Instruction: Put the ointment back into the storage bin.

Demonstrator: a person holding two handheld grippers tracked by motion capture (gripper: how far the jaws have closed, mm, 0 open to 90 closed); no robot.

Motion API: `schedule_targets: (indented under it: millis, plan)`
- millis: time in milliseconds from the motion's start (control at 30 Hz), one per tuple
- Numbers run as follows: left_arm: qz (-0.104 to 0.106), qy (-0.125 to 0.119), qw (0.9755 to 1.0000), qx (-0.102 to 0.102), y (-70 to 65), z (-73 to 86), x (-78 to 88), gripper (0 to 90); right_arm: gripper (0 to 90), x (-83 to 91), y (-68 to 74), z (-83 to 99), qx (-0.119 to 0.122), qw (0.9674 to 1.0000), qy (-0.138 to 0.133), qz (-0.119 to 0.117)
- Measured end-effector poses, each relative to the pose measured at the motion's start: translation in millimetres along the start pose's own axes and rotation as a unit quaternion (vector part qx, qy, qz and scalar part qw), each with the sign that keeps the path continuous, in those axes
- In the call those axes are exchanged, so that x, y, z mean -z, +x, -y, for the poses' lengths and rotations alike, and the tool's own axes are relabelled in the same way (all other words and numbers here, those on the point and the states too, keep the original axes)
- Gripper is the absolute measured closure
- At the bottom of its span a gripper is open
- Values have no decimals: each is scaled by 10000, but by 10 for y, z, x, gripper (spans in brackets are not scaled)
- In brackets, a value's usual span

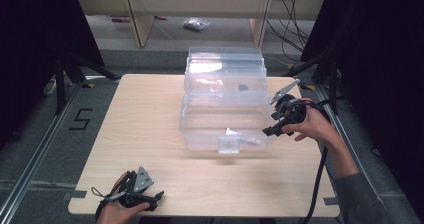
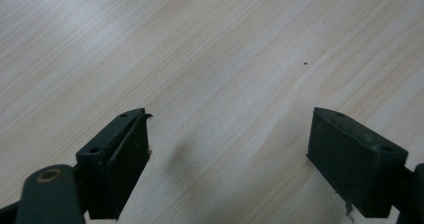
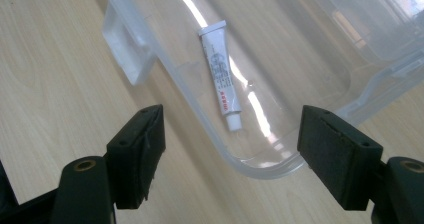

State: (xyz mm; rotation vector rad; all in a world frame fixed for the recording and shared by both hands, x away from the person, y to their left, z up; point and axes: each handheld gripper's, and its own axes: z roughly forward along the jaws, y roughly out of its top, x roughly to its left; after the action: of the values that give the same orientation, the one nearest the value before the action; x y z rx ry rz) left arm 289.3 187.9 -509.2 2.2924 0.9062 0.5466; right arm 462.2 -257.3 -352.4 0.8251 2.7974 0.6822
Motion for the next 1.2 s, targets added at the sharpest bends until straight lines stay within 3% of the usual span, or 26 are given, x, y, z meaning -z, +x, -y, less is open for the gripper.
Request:
schedule_targets:
  millis: [33,400,567,1200]
  plan:
    - [0,0,10000,1,0,0,0,163,278,4,31,19,-107,9999,11,-31]
    - [-2,3,10000,-9,1,0,-1,163,261,-3,121,87,-138,9998,-138,59]
    - [16,0,10000,-8,3,0,-5,163,252,-19,202,120,-262,9995,-151,68]
    - [1,10,10000,-17,8,0,-11,163,222,-70,431,230,-265,9987,-411,111]
